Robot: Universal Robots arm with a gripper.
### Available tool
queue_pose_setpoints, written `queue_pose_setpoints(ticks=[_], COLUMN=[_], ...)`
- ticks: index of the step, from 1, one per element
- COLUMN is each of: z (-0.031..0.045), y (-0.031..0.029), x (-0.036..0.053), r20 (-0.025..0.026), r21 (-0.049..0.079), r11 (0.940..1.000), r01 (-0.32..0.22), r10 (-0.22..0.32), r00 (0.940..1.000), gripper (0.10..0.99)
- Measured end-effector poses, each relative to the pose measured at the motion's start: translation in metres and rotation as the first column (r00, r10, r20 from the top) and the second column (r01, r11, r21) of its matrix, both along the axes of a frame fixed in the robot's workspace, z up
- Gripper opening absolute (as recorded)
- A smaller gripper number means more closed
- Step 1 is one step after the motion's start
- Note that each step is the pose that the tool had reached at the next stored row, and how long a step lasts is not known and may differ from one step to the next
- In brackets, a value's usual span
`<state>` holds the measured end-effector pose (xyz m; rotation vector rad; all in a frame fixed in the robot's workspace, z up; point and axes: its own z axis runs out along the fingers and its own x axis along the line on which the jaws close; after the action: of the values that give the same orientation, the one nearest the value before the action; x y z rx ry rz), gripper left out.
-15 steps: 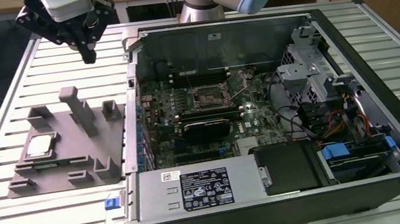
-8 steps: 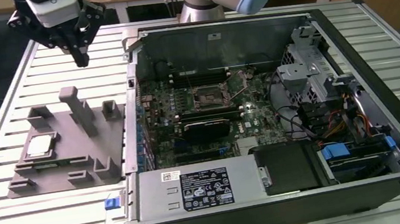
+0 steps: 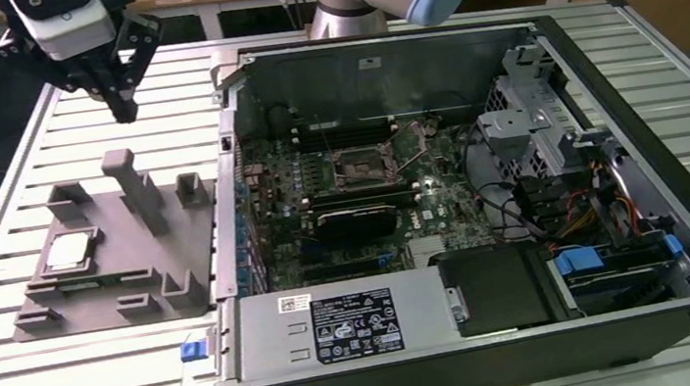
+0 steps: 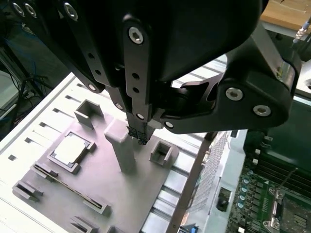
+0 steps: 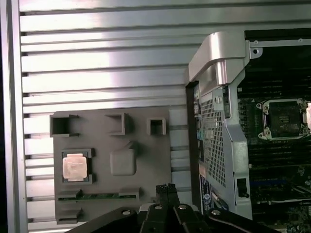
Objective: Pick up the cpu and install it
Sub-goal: 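Reach for the cpu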
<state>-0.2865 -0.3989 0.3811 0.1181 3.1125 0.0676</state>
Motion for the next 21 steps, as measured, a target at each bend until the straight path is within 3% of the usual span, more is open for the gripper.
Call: queue_pose_setpoints(ticks=[21], z=[-0.0175], y=[0.0], x=[-0.0513], r20=[0.0001], r21=[0.0], r11=[1.0], r01=[0.0], r10=[0.0], r00=[1.0], gripper=[0.106])
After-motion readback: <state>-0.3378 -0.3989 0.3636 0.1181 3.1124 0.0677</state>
